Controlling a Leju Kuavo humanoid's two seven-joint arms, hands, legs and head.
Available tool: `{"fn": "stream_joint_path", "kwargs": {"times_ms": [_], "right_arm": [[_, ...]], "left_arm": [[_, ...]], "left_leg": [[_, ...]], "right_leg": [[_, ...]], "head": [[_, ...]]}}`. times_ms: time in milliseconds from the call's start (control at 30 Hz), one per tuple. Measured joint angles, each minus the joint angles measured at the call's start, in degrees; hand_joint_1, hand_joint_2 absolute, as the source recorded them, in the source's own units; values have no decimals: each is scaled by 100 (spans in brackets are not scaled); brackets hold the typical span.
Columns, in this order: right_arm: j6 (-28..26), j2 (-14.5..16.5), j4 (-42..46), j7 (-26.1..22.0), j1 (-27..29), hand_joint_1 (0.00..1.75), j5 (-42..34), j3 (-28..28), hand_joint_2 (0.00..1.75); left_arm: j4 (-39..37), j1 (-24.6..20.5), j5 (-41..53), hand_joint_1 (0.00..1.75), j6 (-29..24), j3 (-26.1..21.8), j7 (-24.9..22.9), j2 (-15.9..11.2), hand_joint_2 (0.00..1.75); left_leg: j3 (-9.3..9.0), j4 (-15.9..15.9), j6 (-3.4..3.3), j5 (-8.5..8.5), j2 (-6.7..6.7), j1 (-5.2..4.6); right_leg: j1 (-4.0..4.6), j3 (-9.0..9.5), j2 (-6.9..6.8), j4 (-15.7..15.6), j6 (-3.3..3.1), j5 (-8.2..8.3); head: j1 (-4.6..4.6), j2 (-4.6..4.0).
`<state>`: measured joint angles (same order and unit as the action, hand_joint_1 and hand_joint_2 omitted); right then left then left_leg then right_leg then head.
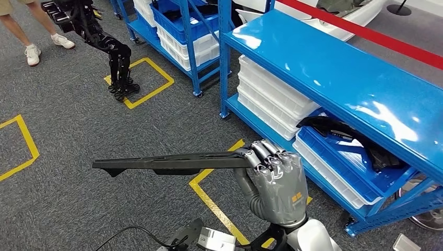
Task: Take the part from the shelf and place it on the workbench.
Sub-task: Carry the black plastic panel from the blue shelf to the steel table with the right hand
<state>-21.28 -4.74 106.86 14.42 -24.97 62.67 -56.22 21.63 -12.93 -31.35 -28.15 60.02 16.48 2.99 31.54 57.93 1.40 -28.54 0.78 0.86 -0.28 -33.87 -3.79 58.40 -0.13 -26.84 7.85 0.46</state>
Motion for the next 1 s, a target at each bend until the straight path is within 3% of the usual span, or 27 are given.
{"fn": "stream_joint_path", "kwargs": {"times_ms": [67, 100, 167, 200, 233, 267, 300, 400, 467, 567, 633, 700, 767, 800, 900, 933, 1000], "right_arm": [[-2, -1, -2, -3, -4, 175, -15, 0, 175], [-3, -1, -3, -4, -5, 175, -24, 0, 175], [-7, -4, -11, -6, -6, 175, -39, 0, 175], [-7, -7, -18, -6, -4, 175, -43, 0, 175], [-7, -10, -28, -6, -3, 175, -44, 0, 175], [-7, -12, -38, -6, -3, 175, -44, 0, 175], [-7, -13, -46, -6, -3, 175, -44, 0, 175], [-7, -13, -52, -6, -8, 175, -44, 0, 175], [-7, -14, -53, -6, -12, 175, -44, 0, 175], [-7, -13, -55, -6, -17, 175, -44, 0, 175], [-6, -7, -57, -6, -26, 175, -45, -2, 175], [-2, -1, -62, -4, -28, 175, -51, -2, 175], [5, 0, -71, -2, -22, 175, -66, -3, 175], [8, 0, -73, -2, -21, 175, -73, -3, 175], [8, 0, -75, -1, -22, 175, -77, -4, 175], [8, 1, -75, -1, -24, 175, -77, -4, 175], [8, 2, -77, 1, -28, 175, -77, -4, 175]], "left_arm": [[-3, 5, -2, 0, -1, 0, 1, -2, 175], [-4, 1, -2, 0, 0, 0, 3, -2, 175], [-4, -2, -2, 0, 0, 0, 7, -2, 175], [-5, 1, -2, 0, 0, 0, 8, -2, 175], [-7, 4, -2, 0, -1, 0, 9, -2, 175], [-9, 6, -3, 0, -1, 0, 9, -2, 175], [-10, 6, -3, 0, -1, 0, 9, -2, 175], [-10, 0, -6, 0, -1, 0, 9, 1, 175], [-10, -3, -7, 0, 2, 0, 11, 3, 175], [-11, 8, -6, 0, 5, 0, 15, 2, 175], [-13, 3, -6, 0, 4, 0, 15, -2, 175], [-13, 1, -5, 0, 4, 0, 15, -2, 175], [-13, 9, -4, 0, 4, 0, 15, -2, 175], [-13, 12, -4, 0, 4, 0, 15, -2, 175], [-13, 4, -3, 0, 1, -2, 15, -3, 175], [-13, 2, -2, 0, -1, -2, 15, -4, 175], [-14, 14, -1, 0, -3, -2, 15, -4, 175]], "left_leg": [[45, -25, -92, 69, -25, 17], [78, -39, -138, 107, -34, 28], [165, -37, -191, 168, -64, 18], [211, -31, -201, 195, -87, 8], [253, -22, -204, 220, -114, -1], [290, -11, -200, 242, -148, -8], [318, 1, -192, 261, -187, -13], [387, 36, -138, 314, -292, -14], [450, 47, -67, 375, -346, 9], [504, 60, 34, 406, -385, 17], [651, 442, 82, 108, -276, 13], [917, 1193, 136, -346, -172, 26], [987, 1605, 174, -521, -146, 45], [856, 1489, 182, -457, -129, 55], [148, 362, 167, -91, 6, 62], [29, 121, 142, -31, 40, 49], [27, 28, 75, 10, 28, 11]], "right_leg": [[-19, -55, 92, 113, 64, -128], [-27, -140, 177, 323, 87, -304], [-31, -416, 318, 1061, 109, -768], [-31, -543, 342, 1425, 110, -934], [-31, -598, 349, 1636, 106, -1000], [-31, -542, 354, 1618, 95, -947], [-30, -369, 368, 1354, 72, -793], [-15, 254, 577, 244, -25, -353], [11, 350, 676, -16, -51, -307], [-2, 319, 560, -96, -111, -219], [-36, 287, 445, -147, -179, -145], [-29, 216, 331, -135, -213, -103], [-24, 137, 221, -100, -209, -74], [-26, 102, 174, -79, -200, -64], [-21, 36, 69, -8, -150, -50], [-12, 20, 47, 12, -117, -40], [7, -5, 11, 28, -41, -4]], "head": [[-10, 0], [-26, 0], [-67, 0], [-79, 0], [-83, 0], [-84, 0], [-85, 0], [-84, 0], [-88, 0], [-100, 0], [-54, 0], [-3, 0], [5, 0], [10, 0], [25, 0], [26, 0], [24, 0]]}}
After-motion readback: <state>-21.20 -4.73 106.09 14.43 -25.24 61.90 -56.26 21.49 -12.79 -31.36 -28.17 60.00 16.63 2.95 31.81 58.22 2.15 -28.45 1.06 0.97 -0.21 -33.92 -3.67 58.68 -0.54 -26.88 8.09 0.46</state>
